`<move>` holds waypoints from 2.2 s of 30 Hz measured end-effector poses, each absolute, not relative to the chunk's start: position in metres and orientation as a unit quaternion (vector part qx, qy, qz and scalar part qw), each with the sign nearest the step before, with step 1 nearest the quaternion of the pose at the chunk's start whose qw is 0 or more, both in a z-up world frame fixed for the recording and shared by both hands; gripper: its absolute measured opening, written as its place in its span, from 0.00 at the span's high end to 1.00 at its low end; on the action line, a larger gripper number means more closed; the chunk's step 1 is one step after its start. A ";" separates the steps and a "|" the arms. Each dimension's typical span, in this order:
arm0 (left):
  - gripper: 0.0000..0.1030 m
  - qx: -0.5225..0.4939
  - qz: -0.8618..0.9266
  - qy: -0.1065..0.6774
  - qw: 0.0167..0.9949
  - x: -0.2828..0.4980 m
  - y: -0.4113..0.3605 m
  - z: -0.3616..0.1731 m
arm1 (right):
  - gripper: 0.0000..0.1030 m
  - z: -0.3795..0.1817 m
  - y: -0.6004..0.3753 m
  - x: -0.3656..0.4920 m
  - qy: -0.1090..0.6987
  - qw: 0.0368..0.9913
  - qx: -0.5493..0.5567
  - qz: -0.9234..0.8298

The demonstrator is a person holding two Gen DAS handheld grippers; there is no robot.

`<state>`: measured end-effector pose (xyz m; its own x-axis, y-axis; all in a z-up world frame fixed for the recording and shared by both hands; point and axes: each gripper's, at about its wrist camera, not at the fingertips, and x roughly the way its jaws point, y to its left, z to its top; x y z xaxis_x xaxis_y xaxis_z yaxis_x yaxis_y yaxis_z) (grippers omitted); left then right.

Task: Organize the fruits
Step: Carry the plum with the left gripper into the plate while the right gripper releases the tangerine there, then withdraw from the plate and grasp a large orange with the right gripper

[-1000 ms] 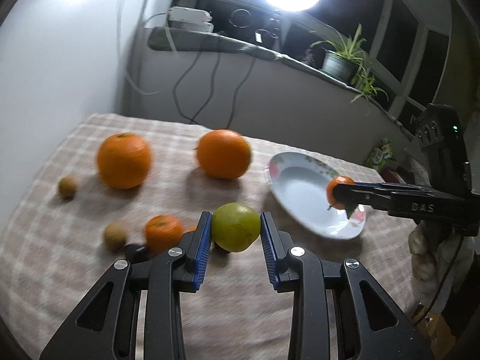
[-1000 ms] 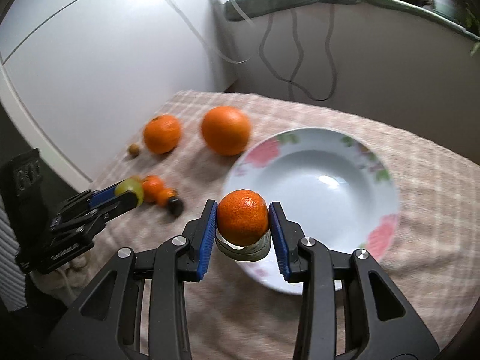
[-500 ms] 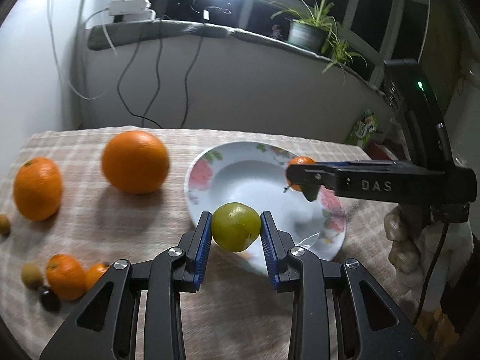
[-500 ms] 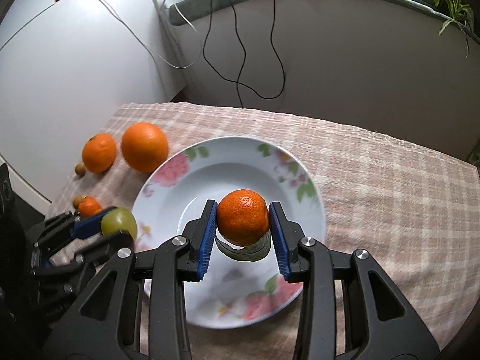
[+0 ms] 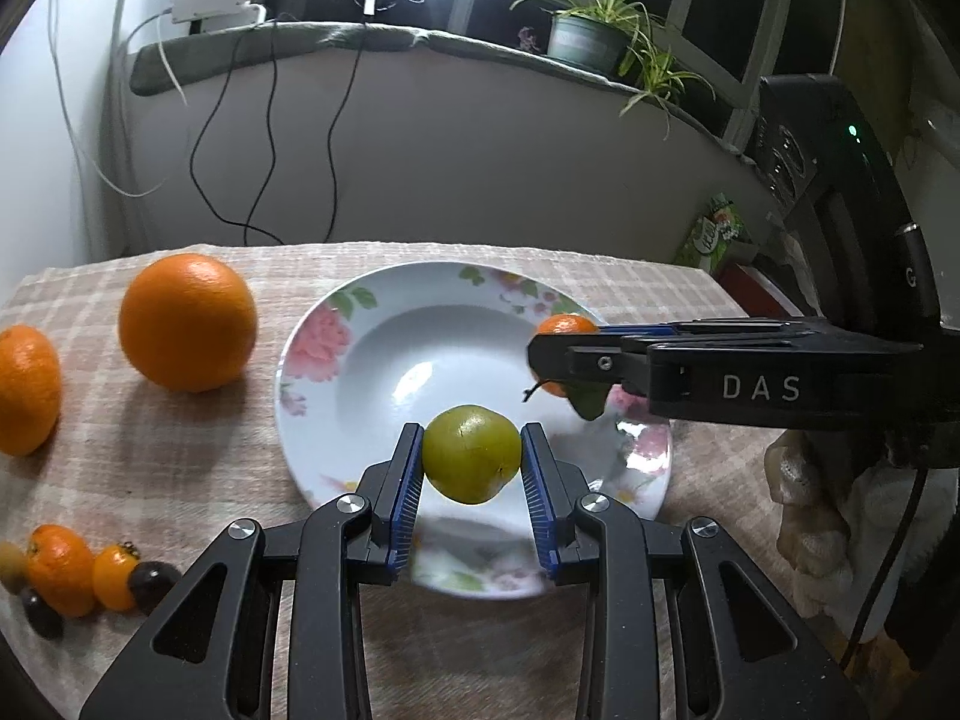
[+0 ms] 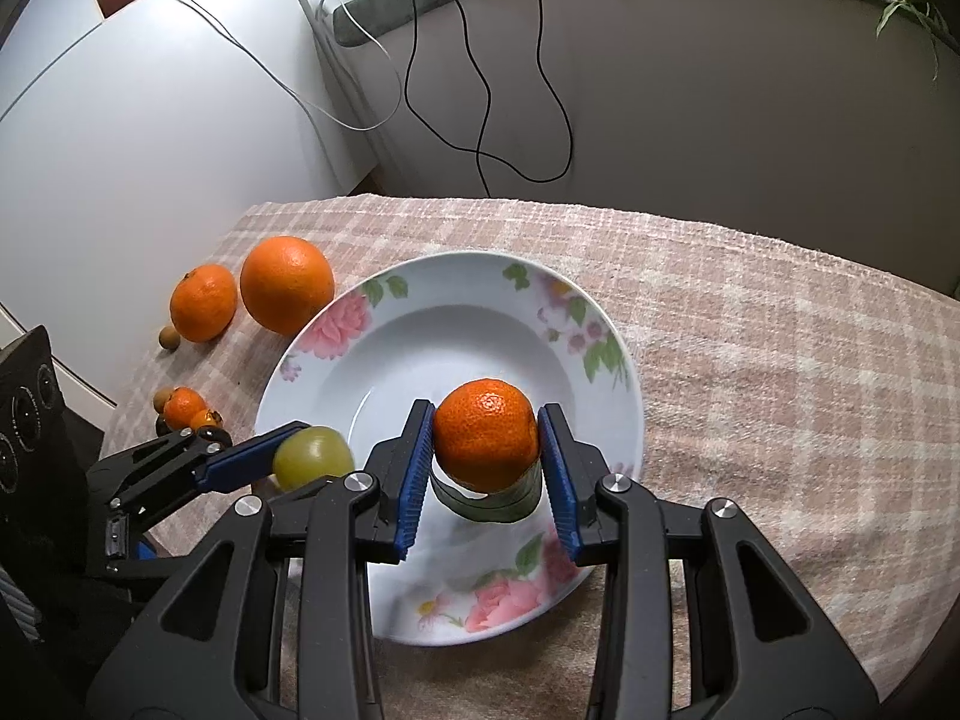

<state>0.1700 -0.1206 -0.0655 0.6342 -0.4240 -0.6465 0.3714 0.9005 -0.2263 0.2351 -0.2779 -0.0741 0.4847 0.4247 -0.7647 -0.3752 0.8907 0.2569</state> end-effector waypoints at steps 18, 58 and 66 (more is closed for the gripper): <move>0.47 -0.036 -0.217 0.366 0.904 0.169 -0.118 -0.066 | 0.36 -0.068 -0.280 0.230 0.448 0.864 0.021 0.228; 0.23 -0.143 -0.159 0.360 0.908 0.191 0.001 -0.053 | 0.07 -0.021 -0.215 0.260 0.432 0.848 0.054 0.302; 0.22 -0.132 -0.158 0.381 0.901 0.222 0.001 -0.059 | 0.07 -0.039 -0.181 0.301 0.477 0.810 0.103 0.325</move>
